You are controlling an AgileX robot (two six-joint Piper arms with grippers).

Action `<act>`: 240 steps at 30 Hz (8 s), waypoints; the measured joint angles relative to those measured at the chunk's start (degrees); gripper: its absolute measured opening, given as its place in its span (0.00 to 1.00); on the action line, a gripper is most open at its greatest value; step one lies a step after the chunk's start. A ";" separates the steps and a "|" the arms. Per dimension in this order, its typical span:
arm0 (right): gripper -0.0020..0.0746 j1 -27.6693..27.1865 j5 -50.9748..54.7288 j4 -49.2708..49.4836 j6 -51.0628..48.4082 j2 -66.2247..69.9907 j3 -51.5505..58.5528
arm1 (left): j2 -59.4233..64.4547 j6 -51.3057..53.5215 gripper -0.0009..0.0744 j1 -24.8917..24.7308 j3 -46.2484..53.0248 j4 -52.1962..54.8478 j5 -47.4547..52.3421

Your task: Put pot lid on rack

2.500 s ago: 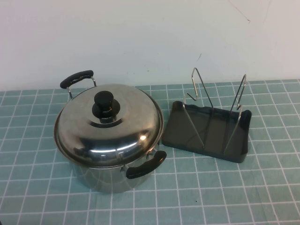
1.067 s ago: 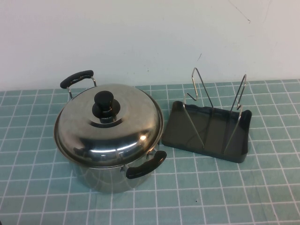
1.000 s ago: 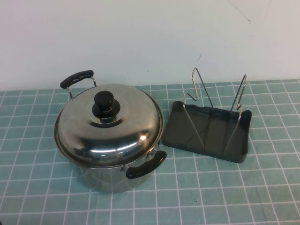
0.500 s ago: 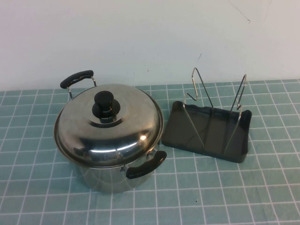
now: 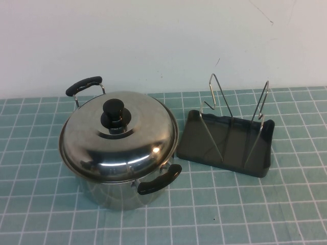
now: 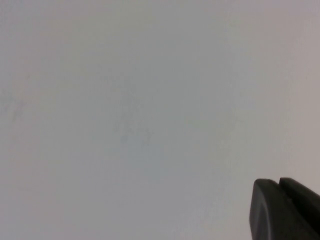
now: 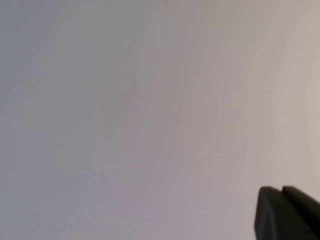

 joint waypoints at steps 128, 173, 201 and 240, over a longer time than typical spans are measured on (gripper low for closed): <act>0.21 0.09 80.31 96.88 -38.94 49.63 -38.45 | 83.28 -48.09 0.42 -34.95 -45.67 46.00 -45.01; 0.05 17.19 55.27 94.99 -36.88 94.49 -68.32 | 69.71 -97.89 0.01 -10.69 -45.75 115.42 -30.69; 0.38 16.96 53.39 94.25 -49.91 102.85 -68.37 | 69.71 -97.83 0.01 -10.69 -45.75 116.05 -30.69; 0.04 14.83 91.71 36.80 -50.65 75.22 -72.38 | 58.44 -12.24 0.01 -10.45 -43.49 24.94 56.28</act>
